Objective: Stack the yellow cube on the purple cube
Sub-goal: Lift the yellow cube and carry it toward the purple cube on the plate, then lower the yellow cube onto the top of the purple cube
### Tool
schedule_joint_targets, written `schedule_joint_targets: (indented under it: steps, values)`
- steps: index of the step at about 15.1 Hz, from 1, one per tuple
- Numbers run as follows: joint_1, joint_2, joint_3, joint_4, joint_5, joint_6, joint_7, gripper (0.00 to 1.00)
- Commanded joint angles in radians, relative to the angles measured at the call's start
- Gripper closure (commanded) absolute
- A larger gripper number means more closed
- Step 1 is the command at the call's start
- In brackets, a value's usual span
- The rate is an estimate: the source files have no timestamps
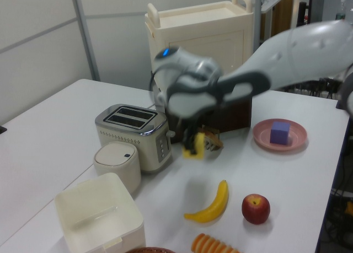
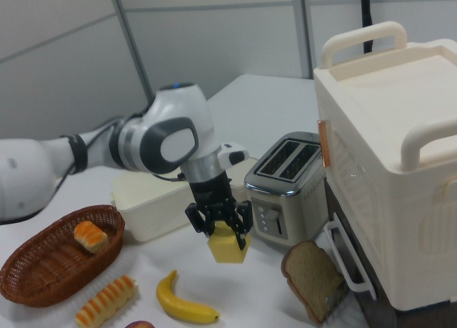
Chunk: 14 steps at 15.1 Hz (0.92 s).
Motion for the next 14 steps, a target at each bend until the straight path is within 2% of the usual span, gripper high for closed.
schedule_joint_targets:
  steps: [1,4,7,10,12,14]
  values:
    - [-0.037,-0.117,-0.13,-0.038,0.104,-0.134,-0.249,0.72]
    - [-0.061,-0.119,-0.281,-0.04,0.136,-0.159,-0.363,0.71]
    - [-0.08,-0.114,-0.393,-0.048,0.136,-0.153,-0.519,0.71]
    - [-0.103,-0.093,-0.454,-0.054,0.136,-0.124,-0.61,0.71]
    - [-0.107,-0.088,-0.494,-0.092,0.136,-0.064,-0.654,0.71]
    - [-0.111,-0.079,-0.508,-0.124,0.136,-0.018,-0.655,0.71]
